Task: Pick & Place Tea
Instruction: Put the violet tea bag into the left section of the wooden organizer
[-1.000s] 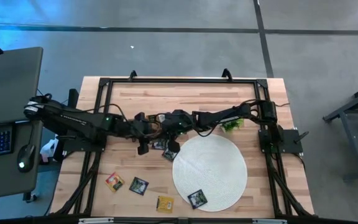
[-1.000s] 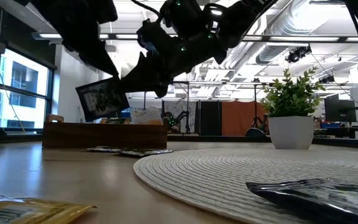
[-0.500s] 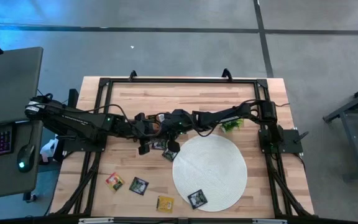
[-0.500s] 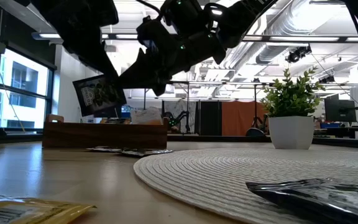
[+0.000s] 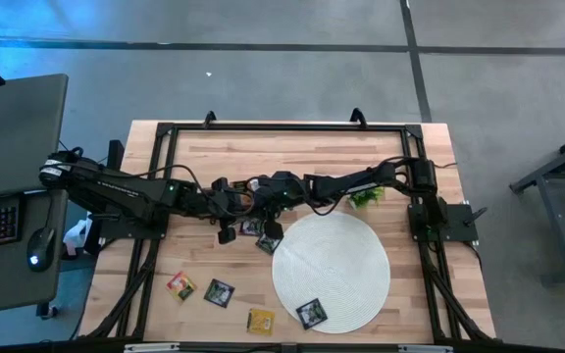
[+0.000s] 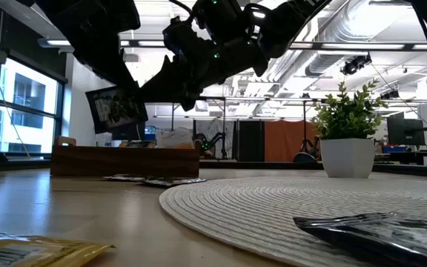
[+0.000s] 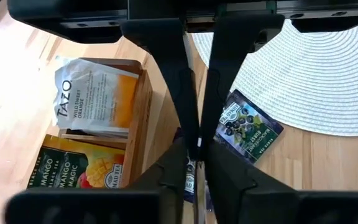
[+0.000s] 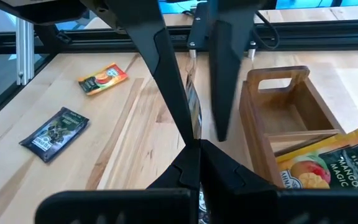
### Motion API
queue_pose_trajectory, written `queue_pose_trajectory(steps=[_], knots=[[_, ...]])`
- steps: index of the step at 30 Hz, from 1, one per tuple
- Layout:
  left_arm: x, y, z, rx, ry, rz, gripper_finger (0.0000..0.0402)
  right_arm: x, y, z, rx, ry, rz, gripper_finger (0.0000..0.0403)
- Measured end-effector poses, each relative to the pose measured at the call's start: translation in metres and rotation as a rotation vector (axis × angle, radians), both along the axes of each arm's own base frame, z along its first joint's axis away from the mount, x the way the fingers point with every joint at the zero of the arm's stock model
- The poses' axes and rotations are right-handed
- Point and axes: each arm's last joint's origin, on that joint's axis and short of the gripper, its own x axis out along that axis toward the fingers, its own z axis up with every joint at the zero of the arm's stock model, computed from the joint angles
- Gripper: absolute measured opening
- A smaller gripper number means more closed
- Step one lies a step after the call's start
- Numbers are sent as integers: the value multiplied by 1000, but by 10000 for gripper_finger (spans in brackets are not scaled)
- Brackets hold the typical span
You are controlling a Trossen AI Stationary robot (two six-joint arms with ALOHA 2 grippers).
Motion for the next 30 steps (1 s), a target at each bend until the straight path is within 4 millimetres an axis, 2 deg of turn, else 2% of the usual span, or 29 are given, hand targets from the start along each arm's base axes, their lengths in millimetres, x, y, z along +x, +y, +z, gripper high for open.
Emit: queue_pose_trajectory(steps=[4,10,16,21,24,30], knots=[[0,0,0,-2,0,2,6,0,0,0,-3,-2,-6,5],[-5,2,-1,6,18,89,2,0,-3,-1,-36,16,-83,47],[-36,2,13,38,-15,261,1,-1,-2,-2,-31,32,-87,116],[-77,-5,28,110,-183,425,1,-1,-2,-3,-5,41,-94,158],[-96,-10,15,139,-326,488,0,-1,-1,-3,-9,45,-92,172],[-102,-15,-46,147,-493,543,0,-1,-1,-2,-9,38,-91,180]])
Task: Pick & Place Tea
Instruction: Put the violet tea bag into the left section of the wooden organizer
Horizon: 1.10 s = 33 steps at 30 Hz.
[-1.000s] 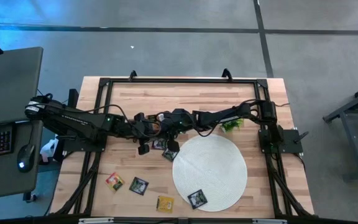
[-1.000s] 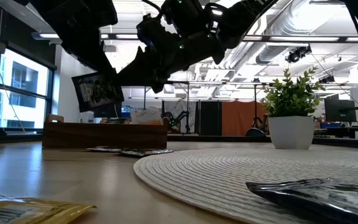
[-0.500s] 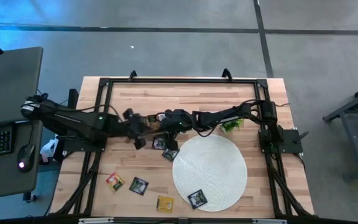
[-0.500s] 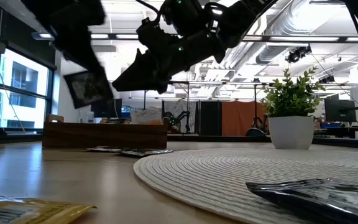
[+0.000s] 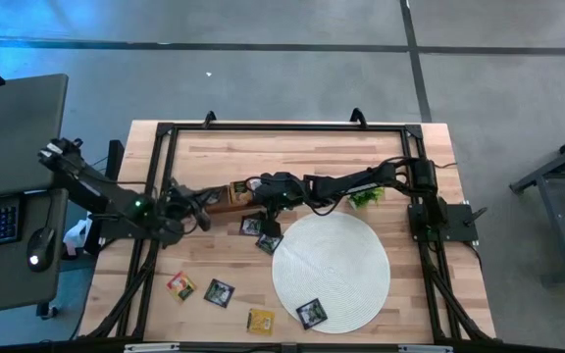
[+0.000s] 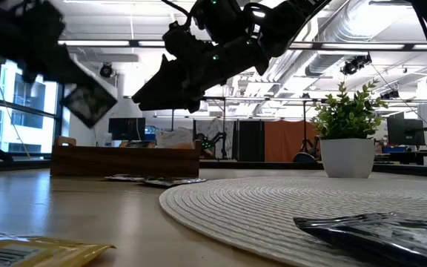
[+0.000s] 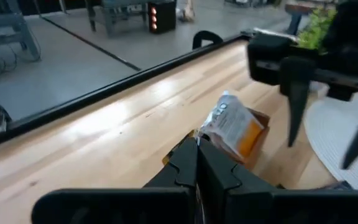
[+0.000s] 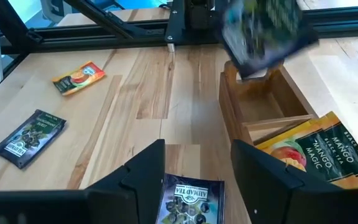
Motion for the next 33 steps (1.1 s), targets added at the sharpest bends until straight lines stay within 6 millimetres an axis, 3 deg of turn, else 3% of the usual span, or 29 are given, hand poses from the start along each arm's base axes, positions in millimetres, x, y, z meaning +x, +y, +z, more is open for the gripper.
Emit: queue_pose_trajectory(steps=[5,10,33], knots=[[-5,4,-37,15,-45,32,0,0,0,1,27,-5,-13,181],[-10,7,-55,8,-62,35,0,0,0,1,27,-8,-12,181],[-10,8,-57,34,-81,48,1,2,0,4,14,-43,2,181]])
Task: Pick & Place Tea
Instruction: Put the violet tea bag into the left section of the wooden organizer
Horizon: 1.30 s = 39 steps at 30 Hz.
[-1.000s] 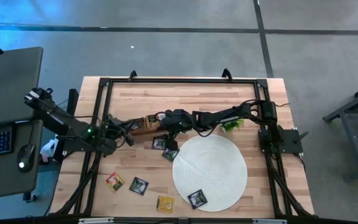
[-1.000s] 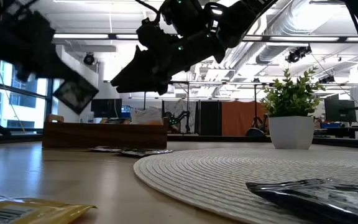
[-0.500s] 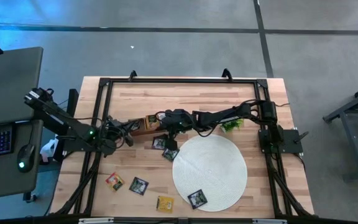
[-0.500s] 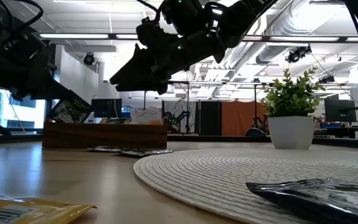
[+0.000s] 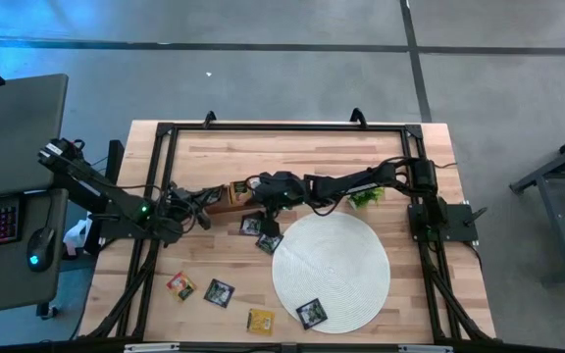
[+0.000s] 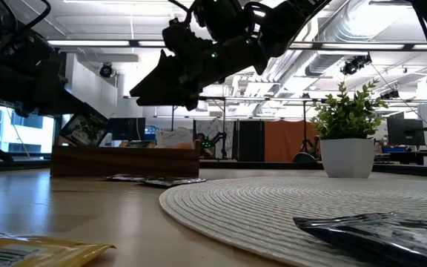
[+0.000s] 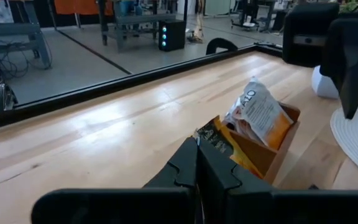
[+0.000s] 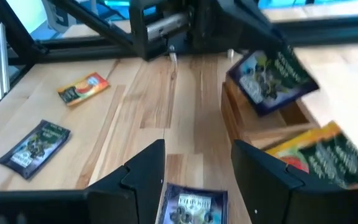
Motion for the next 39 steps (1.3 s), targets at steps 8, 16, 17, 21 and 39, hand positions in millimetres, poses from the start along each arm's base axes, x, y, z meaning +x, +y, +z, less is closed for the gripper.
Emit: queue_pose_trajectory(steps=[8,16,17,21,39], knots=[[2,-1,-1,2,-6,5,37,2,0,5,-28,-54,11,181],[9,11,-6,17,57,86,105,1,0,4,-14,-47,27,181],[10,12,-5,16,55,97,109,1,1,4,-10,-48,35,181],[17,10,10,55,70,87,112,1,1,2,1,-25,54,178],[25,-33,133,-149,6,-517,112,-19,63,-28,-88,335,56,94]])
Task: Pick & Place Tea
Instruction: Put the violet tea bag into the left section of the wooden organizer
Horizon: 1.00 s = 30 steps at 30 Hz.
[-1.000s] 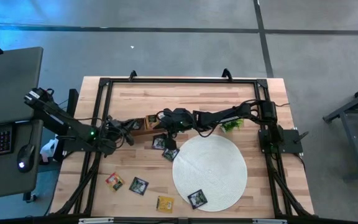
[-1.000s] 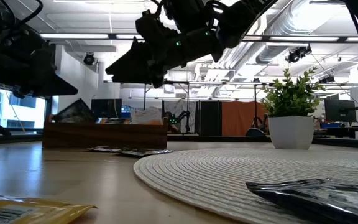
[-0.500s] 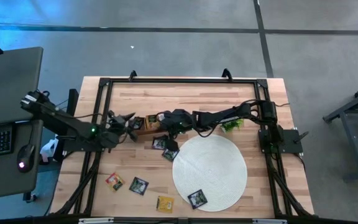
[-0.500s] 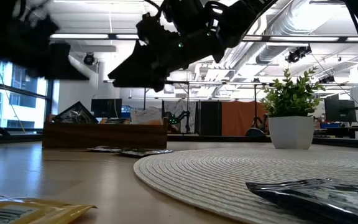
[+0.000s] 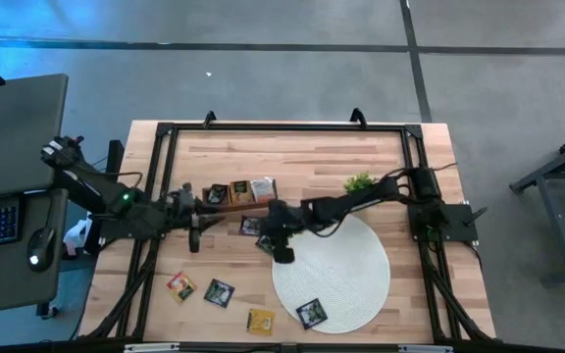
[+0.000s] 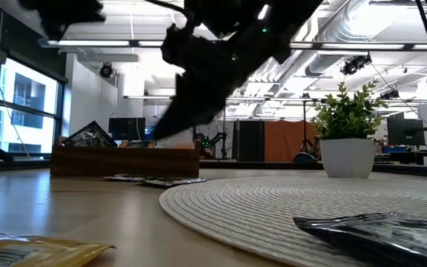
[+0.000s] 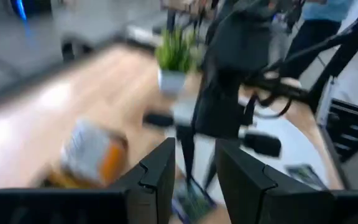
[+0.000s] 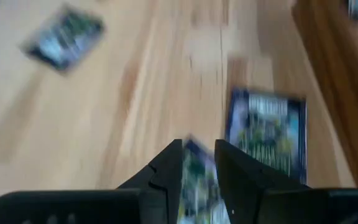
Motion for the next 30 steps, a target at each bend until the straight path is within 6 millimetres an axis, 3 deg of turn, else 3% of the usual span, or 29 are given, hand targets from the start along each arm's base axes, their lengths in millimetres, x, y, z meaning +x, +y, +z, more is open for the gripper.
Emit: queue_pose_trajectory(steps=[5,10,19,30], knots=[[3,-4,-43,-166,174,75,112,-9,19,-7,-18,97,-12,125],[12,-16,-70,-273,363,-52,112,-9,33,-5,43,75,0,146],[29,-46,-99,-502,642,-358,112,0,56,12,69,-143,122,139],[13,-76,-113,-788,740,-185,112,0,57,12,71,-143,122,134]])
